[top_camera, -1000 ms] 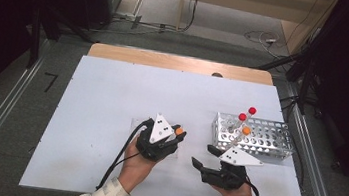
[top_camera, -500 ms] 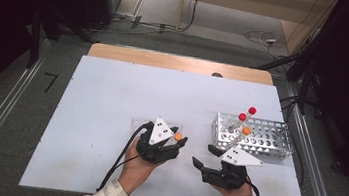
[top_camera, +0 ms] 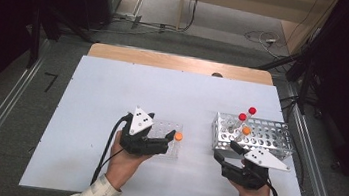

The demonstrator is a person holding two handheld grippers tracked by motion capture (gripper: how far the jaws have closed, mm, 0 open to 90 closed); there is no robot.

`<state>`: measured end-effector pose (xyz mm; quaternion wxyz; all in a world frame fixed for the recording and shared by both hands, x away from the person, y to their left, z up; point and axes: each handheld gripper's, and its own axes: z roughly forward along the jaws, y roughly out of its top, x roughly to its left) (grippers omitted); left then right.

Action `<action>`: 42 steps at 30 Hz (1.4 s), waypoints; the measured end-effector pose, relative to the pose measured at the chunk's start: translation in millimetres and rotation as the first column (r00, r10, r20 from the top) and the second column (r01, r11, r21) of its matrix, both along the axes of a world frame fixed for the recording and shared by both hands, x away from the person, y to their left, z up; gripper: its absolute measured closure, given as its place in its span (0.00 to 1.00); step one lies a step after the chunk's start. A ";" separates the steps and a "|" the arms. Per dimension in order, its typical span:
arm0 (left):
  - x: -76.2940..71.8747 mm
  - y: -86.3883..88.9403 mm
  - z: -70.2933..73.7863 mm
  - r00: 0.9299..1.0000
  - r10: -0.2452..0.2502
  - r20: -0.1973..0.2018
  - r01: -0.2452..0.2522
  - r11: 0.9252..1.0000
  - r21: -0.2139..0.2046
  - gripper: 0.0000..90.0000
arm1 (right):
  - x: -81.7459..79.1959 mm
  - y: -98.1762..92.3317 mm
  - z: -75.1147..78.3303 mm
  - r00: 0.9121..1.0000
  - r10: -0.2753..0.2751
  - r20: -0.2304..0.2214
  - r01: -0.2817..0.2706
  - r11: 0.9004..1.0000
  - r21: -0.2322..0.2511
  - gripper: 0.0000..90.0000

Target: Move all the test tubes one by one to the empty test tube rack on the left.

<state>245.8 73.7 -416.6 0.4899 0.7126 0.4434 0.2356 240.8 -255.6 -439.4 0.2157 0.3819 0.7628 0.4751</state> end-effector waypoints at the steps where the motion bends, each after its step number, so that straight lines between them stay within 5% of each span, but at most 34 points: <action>1: 0.8 3.1 -0.9 1.000 0.010 -0.003 -0.010 1.000 0.005 0.20 | 0.5 -3.2 0.2 1.000 -0.011 0.003 0.011 1.000 -0.001 0.38; 8: 1.7 17.6 -3.2 0.999 0.041 -0.006 -0.041 0.999 -0.004 0.19 | 3.2 -23.3 0.2 0.996 -0.093 0.002 0.093 0.996 0.002 0.41; 16: 1.1 21.0 -0.7 0.999 0.051 0.000 -0.051 0.998 -0.021 0.19 | 26.7 -34.4 -12.2 0.978 -0.211 0.001 0.211 0.977 -0.018 0.53; 22: 1.7 21.8 -1.0 0.999 0.052 -0.003 -0.052 0.998 -0.023 0.19 | 41.9 -33.6 -16.2 0.976 -0.218 -0.014 0.218 0.976 0.007 0.62; 32: 2.1 21.1 -2.6 0.998 0.055 -0.008 -0.055 0.998 -0.013 0.19 | 46.2 -29.7 -17.9 0.973 -0.231 0.005 0.231 0.973 -0.020 0.79; 42: 2.3 22.0 -2.5 0.998 0.054 -0.007 -0.055 0.998 -0.013 0.19 | 34.5 -35.7 11.5 0.969 -0.237 0.073 0.233 0.971 0.059 0.80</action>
